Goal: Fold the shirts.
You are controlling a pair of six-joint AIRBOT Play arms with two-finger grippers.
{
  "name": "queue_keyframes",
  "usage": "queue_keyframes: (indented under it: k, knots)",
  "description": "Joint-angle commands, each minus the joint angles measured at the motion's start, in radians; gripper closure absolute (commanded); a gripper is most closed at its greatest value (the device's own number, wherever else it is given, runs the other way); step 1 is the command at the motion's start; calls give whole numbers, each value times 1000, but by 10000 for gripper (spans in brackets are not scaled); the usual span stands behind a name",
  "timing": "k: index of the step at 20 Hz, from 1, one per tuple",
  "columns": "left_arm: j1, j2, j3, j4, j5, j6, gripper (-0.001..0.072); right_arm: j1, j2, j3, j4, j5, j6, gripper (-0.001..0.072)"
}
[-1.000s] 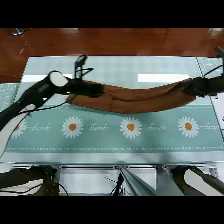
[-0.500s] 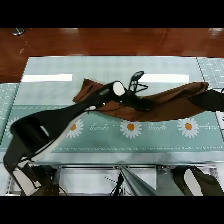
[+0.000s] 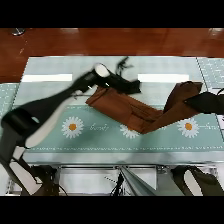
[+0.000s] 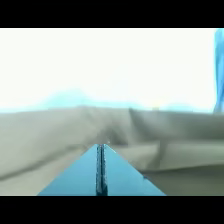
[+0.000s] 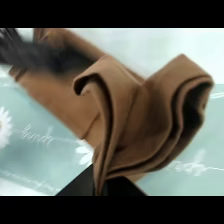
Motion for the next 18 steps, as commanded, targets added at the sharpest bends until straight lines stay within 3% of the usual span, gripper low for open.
queue_keyframes:
  k: [1,7,12,17,18]
  knots:
    - [266,126,-2,21,-166,7,677,145,-47,2,20,-87,61,691]
    - [516,604,-243,103,-213,102,677,523,-417,159,67,-362,76,691]
    - [533,999,-559,200,-155,116,677,673,-849,457,74,-408,68,690]
    - [529,1177,-823,201,-134,115,676,731,-1098,644,222,-463,80,690]
    - [529,1182,-858,201,-127,111,677,737,-1126,657,246,-460,87,634]
